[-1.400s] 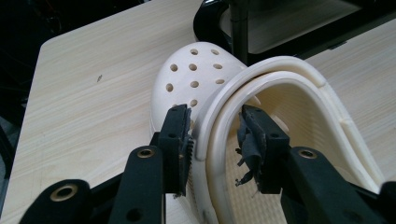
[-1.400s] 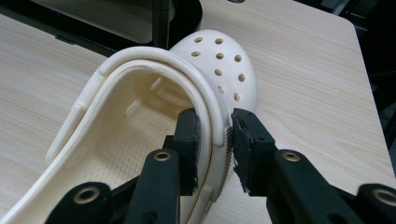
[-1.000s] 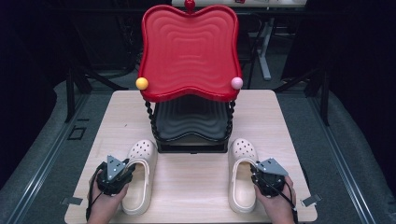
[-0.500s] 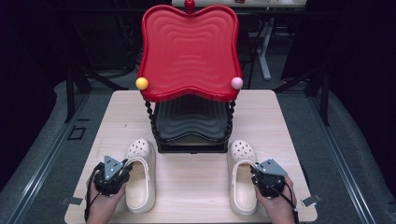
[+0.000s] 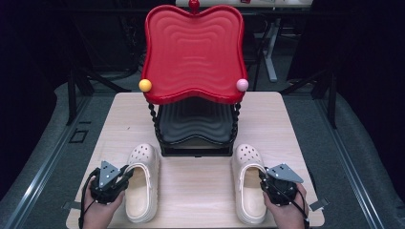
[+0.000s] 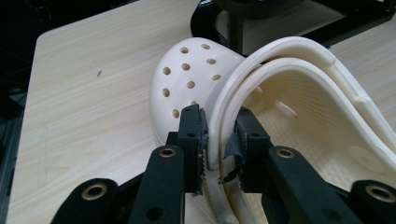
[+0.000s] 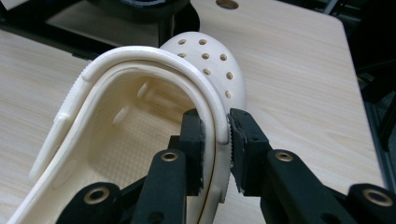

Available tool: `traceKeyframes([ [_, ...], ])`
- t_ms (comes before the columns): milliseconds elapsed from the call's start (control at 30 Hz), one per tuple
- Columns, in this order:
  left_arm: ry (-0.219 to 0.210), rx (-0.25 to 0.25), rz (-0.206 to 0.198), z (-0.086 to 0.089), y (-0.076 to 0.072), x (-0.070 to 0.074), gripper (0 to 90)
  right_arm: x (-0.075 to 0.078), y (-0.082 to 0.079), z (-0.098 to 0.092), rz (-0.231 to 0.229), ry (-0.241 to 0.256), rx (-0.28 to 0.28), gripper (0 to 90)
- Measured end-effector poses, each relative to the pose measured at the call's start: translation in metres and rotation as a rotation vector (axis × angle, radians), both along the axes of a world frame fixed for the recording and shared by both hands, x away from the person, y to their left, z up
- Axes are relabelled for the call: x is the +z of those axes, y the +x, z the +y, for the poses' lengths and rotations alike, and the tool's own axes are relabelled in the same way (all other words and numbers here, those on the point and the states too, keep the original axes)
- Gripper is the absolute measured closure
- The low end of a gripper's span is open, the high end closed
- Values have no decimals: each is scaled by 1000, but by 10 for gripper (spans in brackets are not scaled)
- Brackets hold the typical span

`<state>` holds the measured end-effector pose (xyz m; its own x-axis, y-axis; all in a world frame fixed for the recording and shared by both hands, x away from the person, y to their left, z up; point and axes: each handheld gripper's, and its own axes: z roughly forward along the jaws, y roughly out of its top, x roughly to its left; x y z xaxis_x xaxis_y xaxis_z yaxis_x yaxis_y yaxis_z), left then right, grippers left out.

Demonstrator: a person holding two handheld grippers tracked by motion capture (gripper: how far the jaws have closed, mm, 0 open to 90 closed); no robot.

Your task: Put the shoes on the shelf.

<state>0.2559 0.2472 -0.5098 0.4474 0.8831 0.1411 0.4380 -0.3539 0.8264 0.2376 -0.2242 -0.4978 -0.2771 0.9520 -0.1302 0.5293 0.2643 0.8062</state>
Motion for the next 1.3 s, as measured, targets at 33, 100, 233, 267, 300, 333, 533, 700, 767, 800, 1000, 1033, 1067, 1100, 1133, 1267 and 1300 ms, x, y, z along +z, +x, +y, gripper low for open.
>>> traceKeyframes([
  [33,3,-2,-3,0,-1,1,754,4,-2,-1,-13,6,-3,757],
  [100,4,-7,-9,0,-4,4,754,9,-4,-2,-15,9,2,757],
  [233,-12,-14,-17,4,-12,11,754,19,-12,-6,-42,40,3,757],
  [267,-21,-17,-21,5,-14,13,754,21,-14,-6,-47,48,1,757],
  [300,-31,-21,-25,5,-17,15,754,23,-16,-6,-54,51,1,757],
  [333,-45,-25,-31,5,-18,16,754,24,-17,-6,-59,55,0,757],
  [533,-47,-62,-61,-3,-26,28,754,34,-27,-2,-101,91,29,757],
  [700,-48,-96,-90,-13,-29,38,754,44,-32,6,-137,105,47,758],
  [767,-47,-109,-98,-17,-29,41,755,47,-33,10,-154,112,56,758],
  [800,-47,-113,-103,-19,-29,43,755,49,-33,12,-158,110,60,758],
  [1000,-45,-149,-125,-32,-28,50,756,57,-33,26,-190,119,94,759],
  [1033,-45,-156,-126,-34,-27,51,756,58,-32,28,-194,120,101,759],
  [1067,-40,-163,-130,-37,-26,52,756,59,-31,31,-198,121,106,759],
  [1100,-35,-170,-132,-39,-25,53,756,60,-29,33,-197,119,112,760],
  [1133,-30,-177,-134,-41,-24,55,756,61,-28,35,-199,115,118,760],
  [1267,-25,-197,-151,-53,-18,60,756,64,-19,46,-207,109,136,760],
  [1300,-22,-202,-158,-56,-17,61,756,64,-16,48,-212,111,143,760],
])
